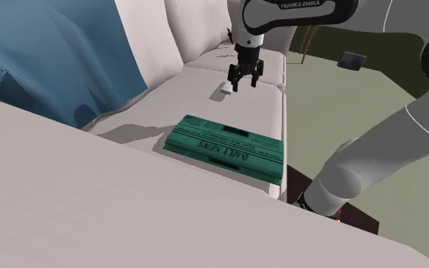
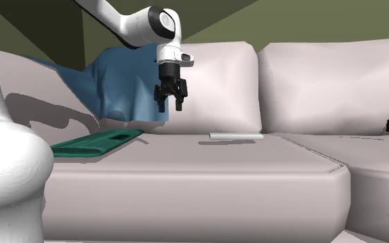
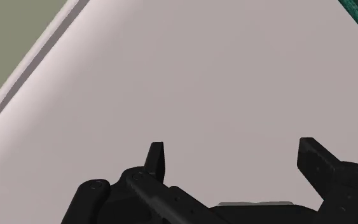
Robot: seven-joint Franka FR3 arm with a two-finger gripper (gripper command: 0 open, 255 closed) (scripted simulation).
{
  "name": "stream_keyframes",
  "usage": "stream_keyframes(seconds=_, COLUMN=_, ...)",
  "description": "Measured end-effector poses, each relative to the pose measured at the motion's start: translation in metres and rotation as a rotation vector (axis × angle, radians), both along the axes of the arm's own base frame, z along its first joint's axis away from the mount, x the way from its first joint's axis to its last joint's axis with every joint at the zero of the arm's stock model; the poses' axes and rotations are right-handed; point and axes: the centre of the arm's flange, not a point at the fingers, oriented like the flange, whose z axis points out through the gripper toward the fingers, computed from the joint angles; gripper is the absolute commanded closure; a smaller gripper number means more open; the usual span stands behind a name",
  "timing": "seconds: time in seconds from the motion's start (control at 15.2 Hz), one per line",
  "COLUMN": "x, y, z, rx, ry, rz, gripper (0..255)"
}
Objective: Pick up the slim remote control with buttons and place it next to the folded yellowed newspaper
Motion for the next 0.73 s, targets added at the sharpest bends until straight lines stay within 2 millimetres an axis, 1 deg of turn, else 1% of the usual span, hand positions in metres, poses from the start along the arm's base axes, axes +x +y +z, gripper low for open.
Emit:
stream_keyframes(seconds=0.13, x=0.019, y=-0.012, z=-0.007, rx=0.006, ry=-0.013, rz=-0.063, gripper=0)
stream_keyframes(seconds=0.2, x=0.028, y=-0.022, z=-0.013, rx=0.008, ry=-0.019, rz=-0.095, gripper=0)
stream_keyframes(seconds=0.33, x=0.051, y=-0.037, z=-0.017, rx=0.014, ry=-0.032, rz=-0.158, gripper=0)
stream_keyframes(seconds=0.53, x=0.079, y=-0.061, z=-0.027, rx=0.023, ry=-0.052, rz=-0.253, gripper=0)
stream_keyframes(seconds=0.73, x=0.107, y=-0.089, z=-0.035, rx=0.031, ry=-0.072, rz=-0.348, gripper=0)
